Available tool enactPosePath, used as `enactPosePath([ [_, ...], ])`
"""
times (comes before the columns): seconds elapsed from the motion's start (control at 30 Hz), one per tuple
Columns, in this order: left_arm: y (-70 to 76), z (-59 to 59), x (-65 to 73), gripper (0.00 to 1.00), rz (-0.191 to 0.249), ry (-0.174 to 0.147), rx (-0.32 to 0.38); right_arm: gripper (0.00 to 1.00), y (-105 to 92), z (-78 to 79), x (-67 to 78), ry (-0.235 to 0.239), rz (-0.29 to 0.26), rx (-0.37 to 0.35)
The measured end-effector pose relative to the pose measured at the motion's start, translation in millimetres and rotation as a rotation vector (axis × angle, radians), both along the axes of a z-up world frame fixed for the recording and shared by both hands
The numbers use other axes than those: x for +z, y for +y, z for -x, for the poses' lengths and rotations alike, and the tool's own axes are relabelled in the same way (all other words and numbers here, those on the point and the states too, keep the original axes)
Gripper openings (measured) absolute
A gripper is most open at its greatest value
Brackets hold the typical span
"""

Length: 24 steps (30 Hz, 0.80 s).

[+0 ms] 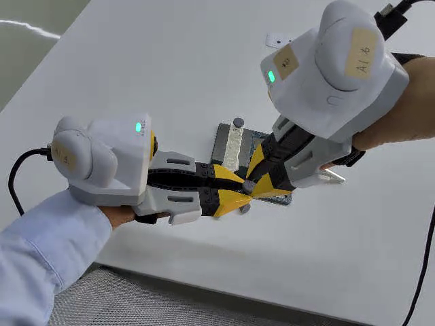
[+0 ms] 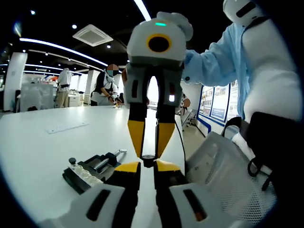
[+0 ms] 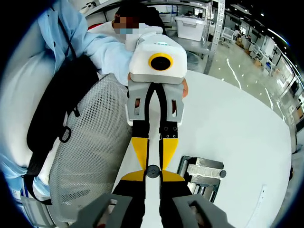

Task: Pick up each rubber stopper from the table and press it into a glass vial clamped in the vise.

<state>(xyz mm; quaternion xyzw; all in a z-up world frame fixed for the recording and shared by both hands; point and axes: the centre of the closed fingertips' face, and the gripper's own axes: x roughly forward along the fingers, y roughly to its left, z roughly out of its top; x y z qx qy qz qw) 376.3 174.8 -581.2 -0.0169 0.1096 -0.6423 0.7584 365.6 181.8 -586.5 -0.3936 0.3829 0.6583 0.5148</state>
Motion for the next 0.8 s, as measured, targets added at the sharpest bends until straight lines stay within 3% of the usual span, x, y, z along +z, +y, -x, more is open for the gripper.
enactPosePath([
  [0.17,6.0,-8.6,0.0,0.15,-0.009,-0.017,0.039,0.06,-1.1,-5.2,-0.1,-0.007,-0.002,-0.025],
  [0.27,10.4,-13.1,-1.9,0.24,-0.023,-0.043,0.067,0.06,-1.4,-10.5,0.1,-0.017,-0.004,-0.048],
  [0.33,13.8,-14.7,-3.4,0.27,-0.027,-0.042,0.079,0.06,-1.6,-15.4,-0.2,-0.026,-0.007,-0.064],
  [0.43,20.2,-18.0,-10.2,0.31,-0.062,-0.058,0.103,0.06,-4.5,-27.4,-2.5,-0.040,-0.003,-0.078],
  [0.6,30.2,-23.9,-19.3,0.45,-0.095,-0.055,0.148,0.06,-7.0,-33.2,-5.7,-0.059,0.008,-0.094],
  [0.8,40.1,-28.8,-25.8,0.49,-0.117,-0.058,0.180,0.06,-6.6,-48.4,-9.8,-0.080,0.015,-0.130],
])
